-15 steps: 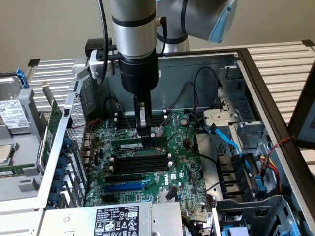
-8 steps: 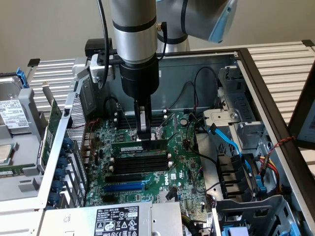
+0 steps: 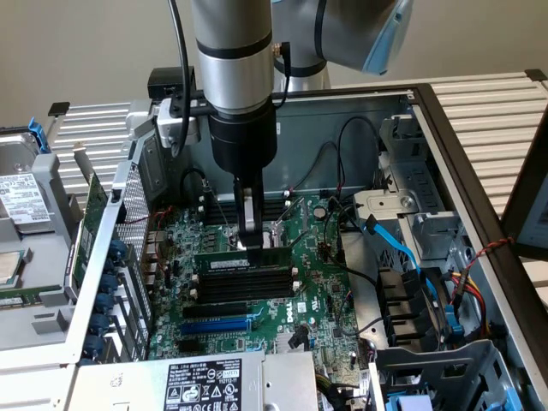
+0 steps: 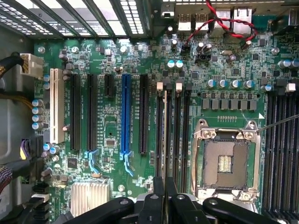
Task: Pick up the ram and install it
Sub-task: 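Insert the ram into the slot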
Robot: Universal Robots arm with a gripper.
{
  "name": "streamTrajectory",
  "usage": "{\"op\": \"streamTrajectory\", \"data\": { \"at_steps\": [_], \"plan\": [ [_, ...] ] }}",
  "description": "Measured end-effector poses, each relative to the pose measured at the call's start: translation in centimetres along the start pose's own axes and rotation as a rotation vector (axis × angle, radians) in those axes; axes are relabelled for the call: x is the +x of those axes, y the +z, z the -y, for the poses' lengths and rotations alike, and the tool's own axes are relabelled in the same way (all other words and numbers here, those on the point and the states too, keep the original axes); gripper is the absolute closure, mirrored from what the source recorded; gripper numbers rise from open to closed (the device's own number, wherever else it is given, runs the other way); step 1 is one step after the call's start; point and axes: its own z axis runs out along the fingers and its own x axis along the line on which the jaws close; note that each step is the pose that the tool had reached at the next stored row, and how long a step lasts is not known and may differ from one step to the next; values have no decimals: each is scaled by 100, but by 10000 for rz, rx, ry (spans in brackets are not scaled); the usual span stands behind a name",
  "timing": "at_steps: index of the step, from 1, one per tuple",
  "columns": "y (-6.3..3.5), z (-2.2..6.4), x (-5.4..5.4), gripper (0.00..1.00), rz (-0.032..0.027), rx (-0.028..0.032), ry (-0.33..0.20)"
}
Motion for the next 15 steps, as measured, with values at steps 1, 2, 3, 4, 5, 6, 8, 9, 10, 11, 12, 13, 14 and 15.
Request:
{"op": "streamTrajectory", "data": {
  "at_steps": [1, 2, 3, 4, 5, 6, 8, 9, 10, 11, 12, 13, 14, 15],
  "plan": [
    [8, -1, -1, 87, 0, 0, 1],
    [16, -1, -1, 87, -1, 0, 1],
    [22, -1, -1, 87, 0, 1, 1],
    [23, -1, -1, 87, 1, 3, 1],
    [24, -1, -1, 87, 8, 8, 2],
    [25, -2, 0, 87, 19, 17, 3],
    [27, -1, 6, 87, 27, 33, 5],
    [27, -1, 14, 87, 28, 33, 5],
    [29, -1, 29, 87, 37, 34, 5],
    [30, 0, 48, 87, 49, 32, 6],
    [32, 0, 59, 87, 60, 32, 7],
    [34, 0, 60, 87, 77, 33, 10],
    [38, -1, 59, 87, 97, 34, 12],
    [41, -1, 60, 87, 120, 34, 13]
  ]
}}
